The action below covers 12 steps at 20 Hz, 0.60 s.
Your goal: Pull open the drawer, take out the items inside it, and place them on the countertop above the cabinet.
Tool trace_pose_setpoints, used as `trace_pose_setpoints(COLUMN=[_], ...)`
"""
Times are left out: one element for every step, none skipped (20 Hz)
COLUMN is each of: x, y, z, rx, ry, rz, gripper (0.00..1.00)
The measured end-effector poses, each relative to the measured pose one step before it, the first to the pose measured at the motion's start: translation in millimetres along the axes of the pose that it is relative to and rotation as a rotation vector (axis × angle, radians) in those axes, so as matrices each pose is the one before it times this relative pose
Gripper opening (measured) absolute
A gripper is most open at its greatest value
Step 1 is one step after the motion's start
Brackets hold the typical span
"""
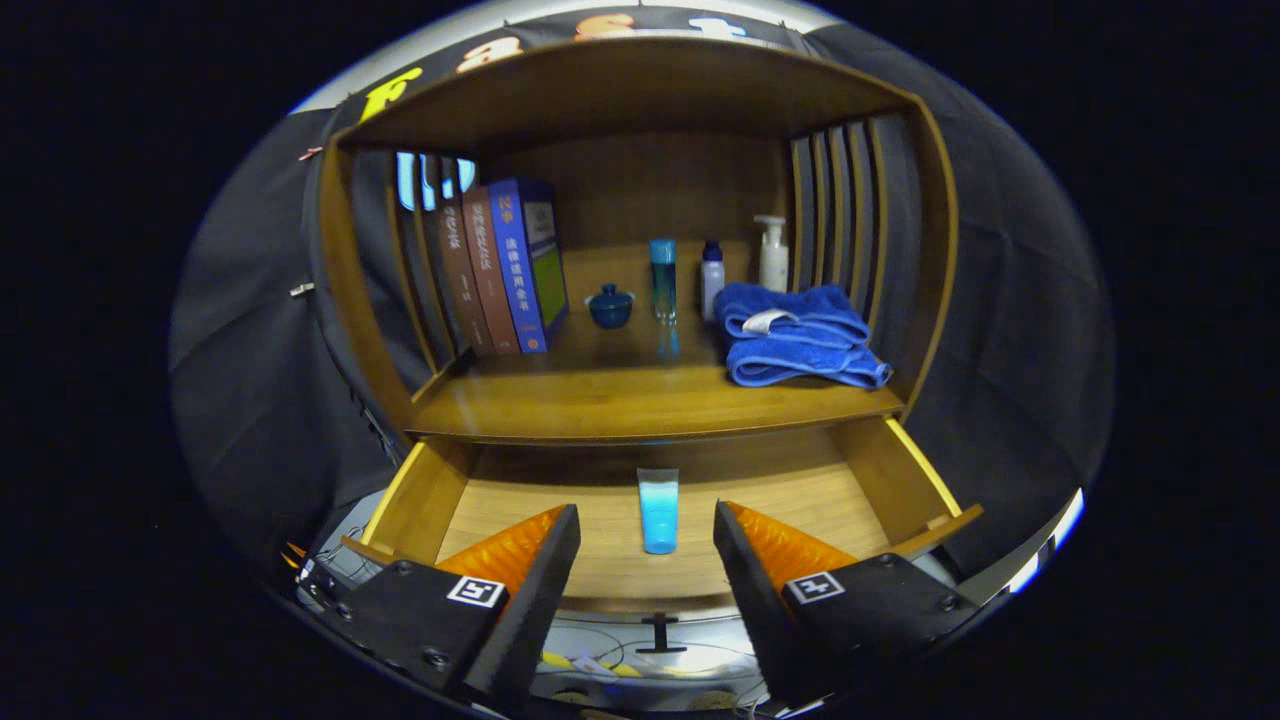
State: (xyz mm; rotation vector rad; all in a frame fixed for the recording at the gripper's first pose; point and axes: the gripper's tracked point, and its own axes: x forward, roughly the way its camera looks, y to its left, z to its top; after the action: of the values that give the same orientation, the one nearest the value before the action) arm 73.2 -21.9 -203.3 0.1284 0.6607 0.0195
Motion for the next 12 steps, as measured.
trace_pose_setpoints(x=[15.21,13.22,13.90,12.93,14.44,12.87,11.72,11.65,7.48,9.16,7.43,5.44], y=[0.12,-1.02,-0.96,1.31,-0.26,-0.96,0.25,-1.00,-2.93,-1.57,0.53,0.53], z=[-2.74,-3.99,-4.04,-4.37,-6.67,-4.89,-4.69,-5.37,-3.34,-2.68,-3.25,-2.88], rx=[-0.00113,0.00159,-0.00154,-0.00138,0.00206,0.00375,0.00843,0.01602,0.00696,-0.00731,-0.01575,-0.01270], ry=[0.04747,0.04957,0.04976,0.04930,0.06725,0.06118,0.05785,0.05735,0.03743,0.03469,0.03522,0.03060], rz=[0.00277,-0.00322,-0.00086,-0.00167,0.00096,0.00086,0.00270,-0.00432,-0.02556,-0.01617,-0.01256,-0.00434], gripper=[0.90,0.96,0.97,0.96,0.97,0.97,0.97,0.97,0.97,0.97,0.97,0.97])
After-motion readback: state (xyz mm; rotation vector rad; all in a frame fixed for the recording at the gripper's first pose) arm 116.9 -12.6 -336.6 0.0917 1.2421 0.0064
